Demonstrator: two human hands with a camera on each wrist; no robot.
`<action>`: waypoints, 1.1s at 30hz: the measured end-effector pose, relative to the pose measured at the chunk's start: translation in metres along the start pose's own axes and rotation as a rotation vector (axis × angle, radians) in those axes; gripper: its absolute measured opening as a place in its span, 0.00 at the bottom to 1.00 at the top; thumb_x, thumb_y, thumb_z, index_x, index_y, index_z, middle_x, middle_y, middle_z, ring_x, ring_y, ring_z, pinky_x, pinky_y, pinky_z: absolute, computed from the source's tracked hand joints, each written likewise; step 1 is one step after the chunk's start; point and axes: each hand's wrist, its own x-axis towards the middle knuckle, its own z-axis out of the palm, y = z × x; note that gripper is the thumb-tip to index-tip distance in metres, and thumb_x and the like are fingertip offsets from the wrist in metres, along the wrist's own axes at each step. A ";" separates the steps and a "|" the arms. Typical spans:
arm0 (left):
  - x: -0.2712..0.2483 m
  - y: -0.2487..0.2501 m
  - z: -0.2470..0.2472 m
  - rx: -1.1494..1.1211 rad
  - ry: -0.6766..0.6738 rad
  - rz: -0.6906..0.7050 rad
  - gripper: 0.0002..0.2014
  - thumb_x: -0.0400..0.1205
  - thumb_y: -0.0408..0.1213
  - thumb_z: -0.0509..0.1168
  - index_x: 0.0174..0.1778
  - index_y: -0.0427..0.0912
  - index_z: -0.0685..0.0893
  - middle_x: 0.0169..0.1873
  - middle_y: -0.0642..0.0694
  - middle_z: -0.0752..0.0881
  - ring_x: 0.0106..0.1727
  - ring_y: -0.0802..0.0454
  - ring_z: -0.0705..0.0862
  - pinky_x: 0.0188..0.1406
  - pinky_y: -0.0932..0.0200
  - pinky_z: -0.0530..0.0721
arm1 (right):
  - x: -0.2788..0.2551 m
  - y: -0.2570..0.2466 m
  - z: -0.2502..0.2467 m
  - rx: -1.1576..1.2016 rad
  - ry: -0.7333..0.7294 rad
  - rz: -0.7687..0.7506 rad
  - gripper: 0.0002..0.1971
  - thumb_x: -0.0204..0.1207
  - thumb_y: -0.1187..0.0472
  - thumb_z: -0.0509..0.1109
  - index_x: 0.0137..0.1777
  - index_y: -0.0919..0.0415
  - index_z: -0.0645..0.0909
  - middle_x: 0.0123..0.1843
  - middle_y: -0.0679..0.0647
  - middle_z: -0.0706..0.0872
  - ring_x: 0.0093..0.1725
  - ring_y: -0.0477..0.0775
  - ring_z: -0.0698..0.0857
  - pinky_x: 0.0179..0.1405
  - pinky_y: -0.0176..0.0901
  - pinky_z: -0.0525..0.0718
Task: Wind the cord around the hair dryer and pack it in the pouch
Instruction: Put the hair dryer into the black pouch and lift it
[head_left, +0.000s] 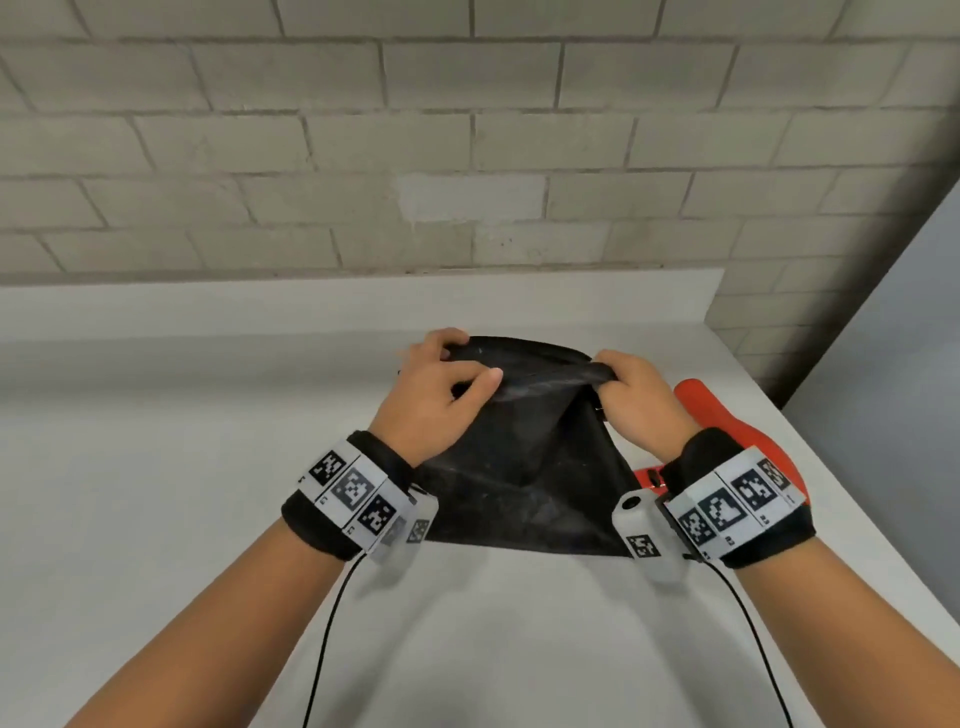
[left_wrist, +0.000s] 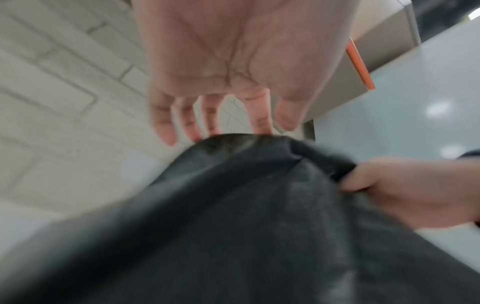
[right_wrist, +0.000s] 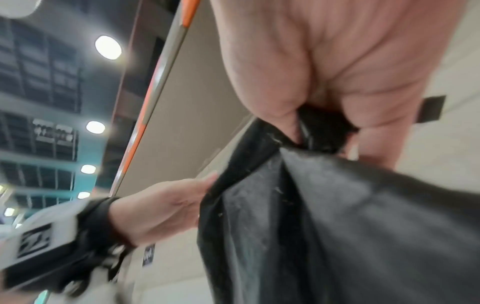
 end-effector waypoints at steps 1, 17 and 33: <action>0.004 -0.001 -0.004 0.101 -0.030 -0.038 0.19 0.81 0.53 0.56 0.37 0.50 0.89 0.74 0.46 0.68 0.74 0.46 0.62 0.73 0.46 0.62 | -0.005 -0.001 -0.002 -0.002 -0.020 -0.040 0.11 0.71 0.78 0.53 0.36 0.65 0.73 0.31 0.53 0.74 0.34 0.51 0.73 0.35 0.36 0.71; 0.045 -0.016 0.005 -0.166 0.176 -0.383 0.27 0.76 0.44 0.69 0.67 0.34 0.74 0.63 0.32 0.81 0.66 0.37 0.79 0.64 0.54 0.75 | -0.038 -0.024 -0.027 0.128 0.090 -0.180 0.16 0.78 0.51 0.63 0.38 0.56 0.89 0.34 0.50 0.69 0.47 0.40 0.71 0.54 0.36 0.67; 0.006 -0.016 0.024 0.301 -0.543 -0.276 0.42 0.69 0.40 0.73 0.77 0.47 0.58 0.78 0.44 0.58 0.72 0.38 0.68 0.68 0.46 0.74 | 0.006 0.013 0.004 0.211 0.222 0.162 0.19 0.67 0.81 0.56 0.57 0.74 0.76 0.57 0.68 0.83 0.60 0.68 0.80 0.54 0.48 0.79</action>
